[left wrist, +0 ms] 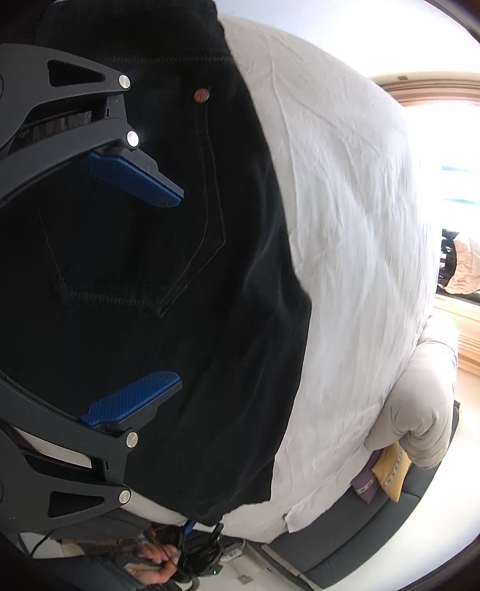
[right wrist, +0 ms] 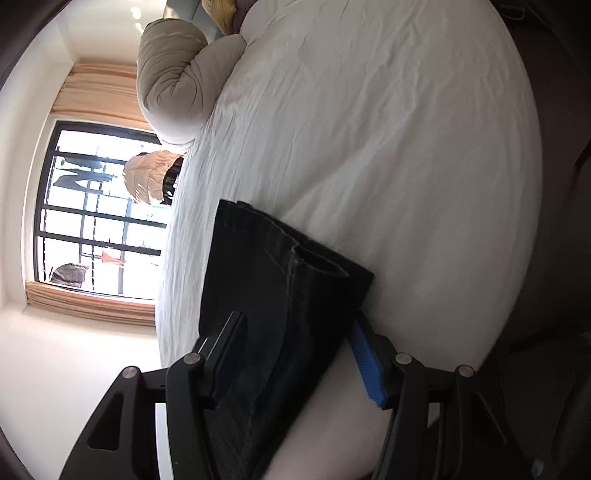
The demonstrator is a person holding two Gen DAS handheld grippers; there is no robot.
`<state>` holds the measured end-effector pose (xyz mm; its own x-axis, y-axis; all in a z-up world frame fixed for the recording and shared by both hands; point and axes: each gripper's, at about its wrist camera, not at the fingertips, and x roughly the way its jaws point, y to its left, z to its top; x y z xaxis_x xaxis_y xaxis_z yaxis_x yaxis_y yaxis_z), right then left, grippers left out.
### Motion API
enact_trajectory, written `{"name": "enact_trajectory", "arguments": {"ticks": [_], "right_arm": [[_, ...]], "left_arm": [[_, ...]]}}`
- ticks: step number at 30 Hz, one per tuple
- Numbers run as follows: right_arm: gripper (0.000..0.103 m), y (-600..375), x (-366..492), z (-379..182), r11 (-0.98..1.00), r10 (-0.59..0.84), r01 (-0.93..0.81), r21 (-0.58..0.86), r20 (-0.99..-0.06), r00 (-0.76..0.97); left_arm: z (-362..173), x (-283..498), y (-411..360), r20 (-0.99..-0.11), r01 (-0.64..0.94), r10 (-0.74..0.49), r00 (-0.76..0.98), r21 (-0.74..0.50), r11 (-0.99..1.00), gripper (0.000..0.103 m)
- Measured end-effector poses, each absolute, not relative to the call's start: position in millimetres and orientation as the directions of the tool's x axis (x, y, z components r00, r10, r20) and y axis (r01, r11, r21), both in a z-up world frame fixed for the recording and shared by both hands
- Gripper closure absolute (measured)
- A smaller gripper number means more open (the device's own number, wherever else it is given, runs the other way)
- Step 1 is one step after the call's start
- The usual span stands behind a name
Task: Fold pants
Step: 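Press the folded jeans edge flat with the right tool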
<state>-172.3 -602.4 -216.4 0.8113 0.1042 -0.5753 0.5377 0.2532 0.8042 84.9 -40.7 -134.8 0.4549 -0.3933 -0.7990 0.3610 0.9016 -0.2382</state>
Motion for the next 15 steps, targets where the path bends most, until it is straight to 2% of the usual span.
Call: {"name": "enact_trajectory", "arguments": {"ticks": [4,15], "right_arm": [[0.043,-611,-175,-226,0.175,0.104,0.499,0.849,-0.52,0.848],[0.044,-606,-160,-226,0.203,0.09,0.503,0.84,-0.528,0.844]], "left_arm": [[-137,83,-51,-0.799,0.375,-0.422,0.428,-0.268,0.887,0.012],[-134,78,-75,-0.796,0.428,-0.466,0.385,-0.294,0.855,0.012]]}}
